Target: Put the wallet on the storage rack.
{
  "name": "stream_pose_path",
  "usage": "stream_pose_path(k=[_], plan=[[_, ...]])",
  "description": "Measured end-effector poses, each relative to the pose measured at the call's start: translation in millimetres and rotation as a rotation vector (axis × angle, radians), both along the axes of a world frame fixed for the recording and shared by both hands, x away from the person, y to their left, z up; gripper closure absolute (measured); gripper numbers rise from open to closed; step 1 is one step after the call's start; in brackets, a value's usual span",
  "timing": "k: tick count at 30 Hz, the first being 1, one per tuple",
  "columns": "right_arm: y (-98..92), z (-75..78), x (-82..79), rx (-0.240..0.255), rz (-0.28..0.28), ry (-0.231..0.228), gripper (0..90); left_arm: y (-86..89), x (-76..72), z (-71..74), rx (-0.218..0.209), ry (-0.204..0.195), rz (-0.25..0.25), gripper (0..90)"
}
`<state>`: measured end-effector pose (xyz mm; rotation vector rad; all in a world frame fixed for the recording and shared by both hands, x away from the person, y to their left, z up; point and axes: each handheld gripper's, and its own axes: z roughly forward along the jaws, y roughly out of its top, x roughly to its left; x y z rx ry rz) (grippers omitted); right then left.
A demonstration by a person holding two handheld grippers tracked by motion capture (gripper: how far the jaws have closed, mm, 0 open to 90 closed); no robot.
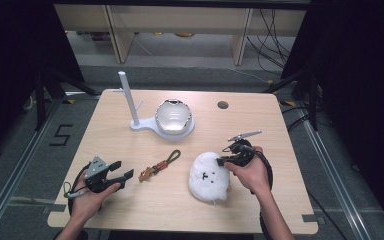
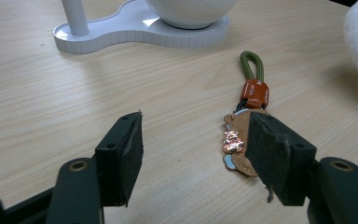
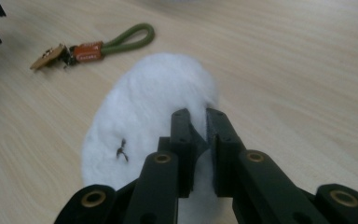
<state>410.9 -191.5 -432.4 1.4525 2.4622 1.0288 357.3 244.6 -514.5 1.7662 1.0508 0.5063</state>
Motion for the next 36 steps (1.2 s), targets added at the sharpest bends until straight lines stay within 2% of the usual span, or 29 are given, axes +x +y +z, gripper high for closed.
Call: stream_pose_path(k=[1, 2, 4, 5, 6, 7, 8, 10, 11, 19, 21, 22, 25, 27, 31, 32, 34, 36], plan=[[-0.2, 4.2, -1.4, -0.001, -0.006, 0.009, 83.0, 0.0, 0.1, -0.1, 0.000, 0.000, 0.000, 36.0], [-0.5, 6.0, -1.7, 0.003, -0.015, -0.008, 83.0, -0.1, 0.5, -0.6, -0.005, -0.003, -0.002, 36.0], [0.9, 11.4, -3.2, 0.021, -0.038, -0.012, 83.2, 0.1, 0.7, -1.0, -0.009, -0.003, -0.006, 36.0], [2.1, 13.9, -4.4, 0.032, -0.048, 0.007, 83.2, 0.1, 0.7, -1.0, -0.009, -0.003, -0.006, 36.0], [2.1, 15.8, -4.3, 0.030, -0.047, -0.008, 83.3, 0.3, -0.1, -0.7, -0.001, 0.000, -0.001, 36.0], [1.9, 15.8, -2.8, 0.038, -0.048, -0.059, 83.3, 0.4, -0.5, -0.5, 0.000, 0.003, 0.001, 36.0], [1.2, 18.1, -1.4, 0.035, -0.028, -0.065, 83.4, 0.5, -0.7, -0.6, -0.002, 0.003, 0.002, 36.0], [1.8, 20.0, 0.6, 0.037, -0.023, -0.124, 83.5, 0.9, -0.9, -0.8, -0.003, 0.002, 0.004, 36.0], [3.1, 23.0, 0.3, 0.055, -0.029, -0.113, 83.5, 1.1, -1.0, -0.9, -0.003, 0.002, 0.004, 36.0], [6.9, 37.1, 8.1, 0.086, -0.037, -0.234, 83.5, 2.1, -1.3, -0.8, -0.005, -0.002, 0.010, 36.0], [8.7, 40.8, 9.5, 0.106, -0.049, -0.247, 83.5, 2.3, -0.7, -1.5, -0.016, -0.010, 0.003, 36.0], [8.1, 43.0, 11.0, 0.090, -0.050, -0.262, 83.4, 2.4, -1.1, -1.2, -0.012, -0.007, 0.003, 36.0], [10.3, 45.9, 15.0, 0.114, -0.053, -0.286, 83.4, 1.9, -2.6, -0.2, -0.007, -0.008, 0.007, 36.0], [12.6, 47.0, 17.0, 0.128, -0.070, -0.287, 83.5, 1.8, -2.5, -0.4, -0.012, -0.011, 0.001, 36.0], [16.2, 49.2, 20.1, 0.126, -0.084, -0.309, 83.4, 1.9, -3.2, -0.1, -0.009, -0.010, 0.006, 35.9], [15.9, 49.2, 22.8, 0.125, -0.067, -0.324, 83.4, 1.8, -3.3, -0.1, -0.008, -0.010, 0.005, 35.9], [18.1, 51.2, 23.8, 0.132, -0.081, -0.322, 83.4, 1.8, -3.3, -0.2, -0.007, -0.011, 0.005, 35.9], [18.0, 52.5, 28.1, 0.122, -0.065, -0.356, 83.4, 1.8, -3.5, 0.0, -0.003, -0.008, 0.008, 35.9]])
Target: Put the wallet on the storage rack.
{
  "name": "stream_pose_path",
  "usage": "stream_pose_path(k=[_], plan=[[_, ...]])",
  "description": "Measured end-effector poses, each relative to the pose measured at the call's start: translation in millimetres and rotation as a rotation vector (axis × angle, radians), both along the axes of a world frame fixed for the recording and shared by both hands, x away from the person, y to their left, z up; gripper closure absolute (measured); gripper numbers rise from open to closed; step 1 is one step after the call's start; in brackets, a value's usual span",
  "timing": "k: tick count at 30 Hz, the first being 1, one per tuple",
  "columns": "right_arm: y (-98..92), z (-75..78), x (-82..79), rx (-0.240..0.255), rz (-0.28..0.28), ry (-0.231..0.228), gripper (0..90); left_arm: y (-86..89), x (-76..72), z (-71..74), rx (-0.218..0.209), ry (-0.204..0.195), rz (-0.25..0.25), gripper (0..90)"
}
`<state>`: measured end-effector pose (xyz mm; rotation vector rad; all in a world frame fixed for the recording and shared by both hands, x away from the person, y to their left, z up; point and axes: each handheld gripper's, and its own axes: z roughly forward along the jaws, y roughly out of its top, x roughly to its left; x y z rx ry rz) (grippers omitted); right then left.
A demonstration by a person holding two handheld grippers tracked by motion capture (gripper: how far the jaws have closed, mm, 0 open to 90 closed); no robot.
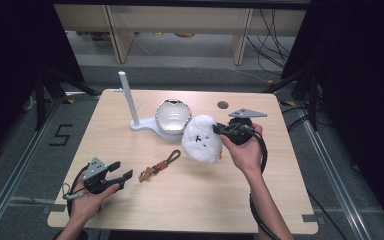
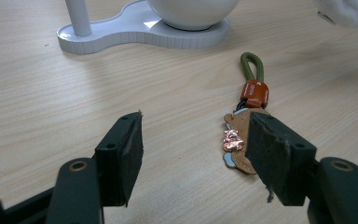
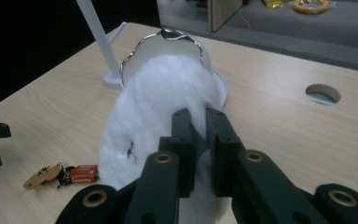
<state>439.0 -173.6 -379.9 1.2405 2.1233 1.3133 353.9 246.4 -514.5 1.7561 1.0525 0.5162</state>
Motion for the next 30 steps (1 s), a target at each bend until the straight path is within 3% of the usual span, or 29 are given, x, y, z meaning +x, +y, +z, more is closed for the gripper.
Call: stream_pose_path(k=[12, 13, 14, 16, 23, 24, 30], plan=[[11.5, 8.5, 14.1, 0.021, -0.003, -0.029, 83.4, 0.8, -0.5, -0.3, -0.004, -0.001, 0.004, 36.0], [11.2, 8.9, 16.6, 0.002, 0.000, -0.054, 83.4, 1.0, -0.4, -0.3, -0.004, -0.002, 0.005, 36.0], [12.6, 9.9, 16.9, 0.014, -0.003, -0.041, 83.4, 0.7, -0.3, -0.5, -0.011, -0.004, 0.005, 36.0], [12.8, 11.5, 20.6, -0.011, 0.004, -0.073, 83.4, 1.3, 0.2, -0.8, -0.013, -0.006, 0.001, 35.9], [18.4, 16.9, 25.6, 0.019, -0.013, -0.078, 83.4, 1.2, 0.0, -0.8, -0.012, -0.009, 0.001, 36.0], [18.2, 17.2, 27.3, 0.003, -0.011, -0.099, 83.4, 1.2, 0.0, -0.7, -0.012, -0.009, 0.001, 36.0], [24.0, 20.9, 32.5, 0.011, -0.017, -0.112, 83.4, 0.8, -0.2, -0.5, -0.013, -0.009, 0.001, 36.0]])
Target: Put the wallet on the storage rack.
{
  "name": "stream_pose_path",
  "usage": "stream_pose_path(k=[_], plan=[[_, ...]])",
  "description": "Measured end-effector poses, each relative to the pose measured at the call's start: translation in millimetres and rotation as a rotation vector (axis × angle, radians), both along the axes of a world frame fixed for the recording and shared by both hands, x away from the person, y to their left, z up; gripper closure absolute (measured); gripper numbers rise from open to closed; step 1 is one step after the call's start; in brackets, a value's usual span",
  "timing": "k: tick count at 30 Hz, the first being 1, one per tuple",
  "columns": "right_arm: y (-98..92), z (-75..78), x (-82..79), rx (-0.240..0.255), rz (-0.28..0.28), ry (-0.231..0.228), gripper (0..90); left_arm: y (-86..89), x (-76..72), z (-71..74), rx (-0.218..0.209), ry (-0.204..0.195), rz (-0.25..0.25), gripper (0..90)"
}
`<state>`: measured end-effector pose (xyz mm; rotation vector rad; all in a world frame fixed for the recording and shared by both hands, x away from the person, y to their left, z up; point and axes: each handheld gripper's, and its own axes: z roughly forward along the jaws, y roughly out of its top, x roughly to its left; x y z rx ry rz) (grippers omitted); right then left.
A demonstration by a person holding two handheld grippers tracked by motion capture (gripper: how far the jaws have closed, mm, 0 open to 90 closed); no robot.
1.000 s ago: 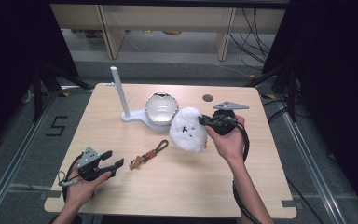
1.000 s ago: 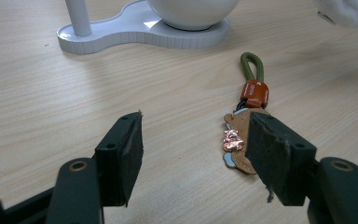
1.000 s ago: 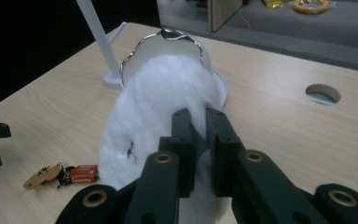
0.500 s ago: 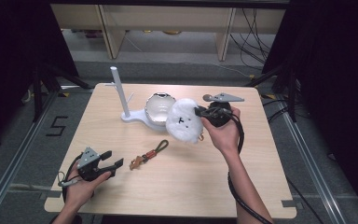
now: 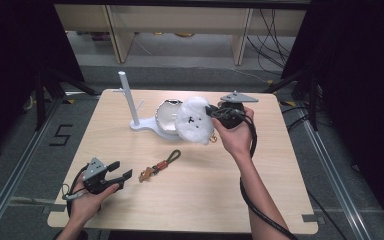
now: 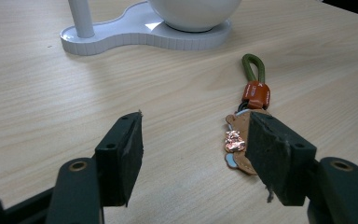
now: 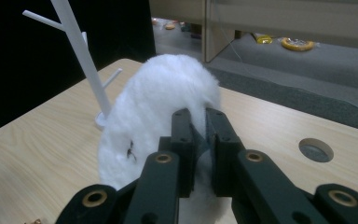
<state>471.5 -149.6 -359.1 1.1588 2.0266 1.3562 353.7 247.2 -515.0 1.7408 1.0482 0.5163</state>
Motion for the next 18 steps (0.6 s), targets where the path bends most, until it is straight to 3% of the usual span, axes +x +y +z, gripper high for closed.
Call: stream_pose_path(k=[7, 9, 11, 18], plan=[[9.1, 3.1, 7.1, 0.013, -0.008, 0.009, 83.4, -0.4, -0.3, -0.1, -0.004, 0.001, -0.002, 36.0], [10.3, 3.2, 11.8, -0.006, 0.003, -0.025, 83.3, -0.7, -0.1, -0.1, -0.003, 0.001, -0.004, 35.9], [13.3, 4.4, 12.7, 0.010, -0.004, -0.002, 83.3, -1.1, 0.0, 0.1, -0.003, 0.000, -0.006, 36.0], [22.0, 6.8, 23.0, 0.005, 0.005, -0.042, 83.3, -1.4, -0.1, 0.2, -0.005, 0.001, -0.009, 35.9]])
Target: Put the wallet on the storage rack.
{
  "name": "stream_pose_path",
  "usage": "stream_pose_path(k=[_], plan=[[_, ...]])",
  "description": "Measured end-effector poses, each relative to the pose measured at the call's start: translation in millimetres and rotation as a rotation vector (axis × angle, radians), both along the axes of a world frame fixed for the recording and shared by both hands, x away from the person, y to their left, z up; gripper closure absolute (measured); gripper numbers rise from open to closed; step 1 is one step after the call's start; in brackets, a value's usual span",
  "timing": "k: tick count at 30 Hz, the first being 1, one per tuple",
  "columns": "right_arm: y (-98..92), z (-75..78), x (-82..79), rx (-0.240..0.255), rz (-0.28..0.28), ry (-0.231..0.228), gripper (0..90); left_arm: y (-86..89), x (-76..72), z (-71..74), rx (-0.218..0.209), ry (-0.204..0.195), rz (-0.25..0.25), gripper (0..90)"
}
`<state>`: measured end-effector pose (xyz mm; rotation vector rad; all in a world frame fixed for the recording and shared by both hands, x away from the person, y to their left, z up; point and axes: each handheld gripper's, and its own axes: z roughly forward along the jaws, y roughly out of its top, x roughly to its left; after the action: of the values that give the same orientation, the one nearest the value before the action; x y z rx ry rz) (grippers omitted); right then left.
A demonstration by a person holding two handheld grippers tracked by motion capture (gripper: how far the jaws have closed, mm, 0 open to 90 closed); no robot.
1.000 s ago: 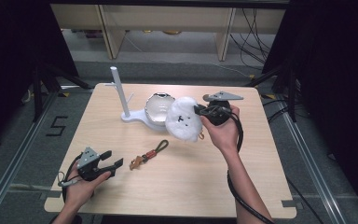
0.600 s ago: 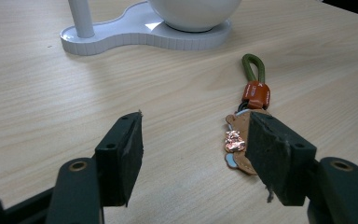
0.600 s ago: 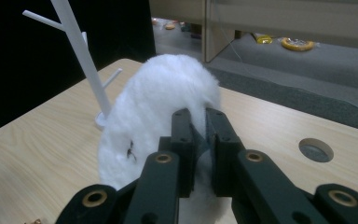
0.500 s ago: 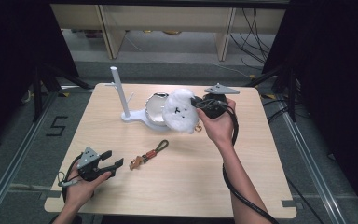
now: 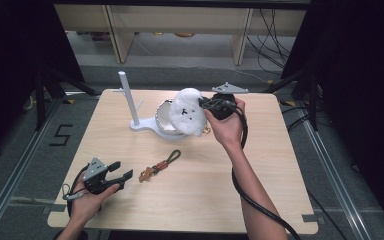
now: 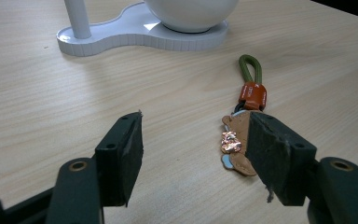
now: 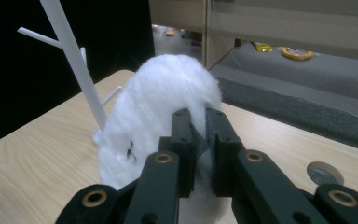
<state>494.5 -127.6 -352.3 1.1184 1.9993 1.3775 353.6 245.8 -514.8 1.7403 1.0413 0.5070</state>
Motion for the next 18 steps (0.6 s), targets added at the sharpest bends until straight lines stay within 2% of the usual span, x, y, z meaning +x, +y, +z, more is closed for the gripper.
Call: stream_pose_path(k=[2, 3, 4, 5, 7, 10, 12, 16, 18], plan=[[1.6, 1.6, 2.3, -0.016, 0.005, 0.001, 83.3, -0.4, 0.0, -0.1, -0.001, 0.001, 0.000, 36.0], [3.8, 2.3, 2.4, 0.006, 0.000, 0.020, 83.4, -0.4, -0.1, -0.1, -0.001, 0.001, 0.000, 35.9], [5.0, 2.7, 3.3, 0.004, -0.004, 0.018, 83.3, -0.5, -0.2, 0.0, -0.002, 0.001, -0.001, 35.9], [5.0, 2.8, 6.8, -0.002, 0.003, -0.006, 83.4, -0.6, -0.2, 0.0, -0.002, 0.001, 0.000, 35.9], [7.5, 4.1, 7.3, 0.006, -0.006, 0.013, 83.4, -0.7, -0.1, 0.2, -0.002, 0.000, -0.001, 36.0], [10.3, 4.0, 12.0, 0.001, 0.001, -0.010, 83.4, -0.8, -0.2, 0.5, -0.001, 0.000, -0.003, 36.0], [12.0, 4.7, 12.0, 0.009, -0.010, 0.004, 83.3, -1.1, -0.2, 0.3, -0.002, -0.001, -0.004, 36.0], [17.7, 4.7, 19.7, 0.000, -0.017, -0.014, 83.4, -1.5, -0.8, 0.4, 0.003, 0.002, -0.003, 35.9], [20.4, 4.3, 21.4, 0.005, -0.015, -0.005, 83.3, -1.3, -1.2, 0.7, 0.008, 0.005, 0.001, 35.9]])
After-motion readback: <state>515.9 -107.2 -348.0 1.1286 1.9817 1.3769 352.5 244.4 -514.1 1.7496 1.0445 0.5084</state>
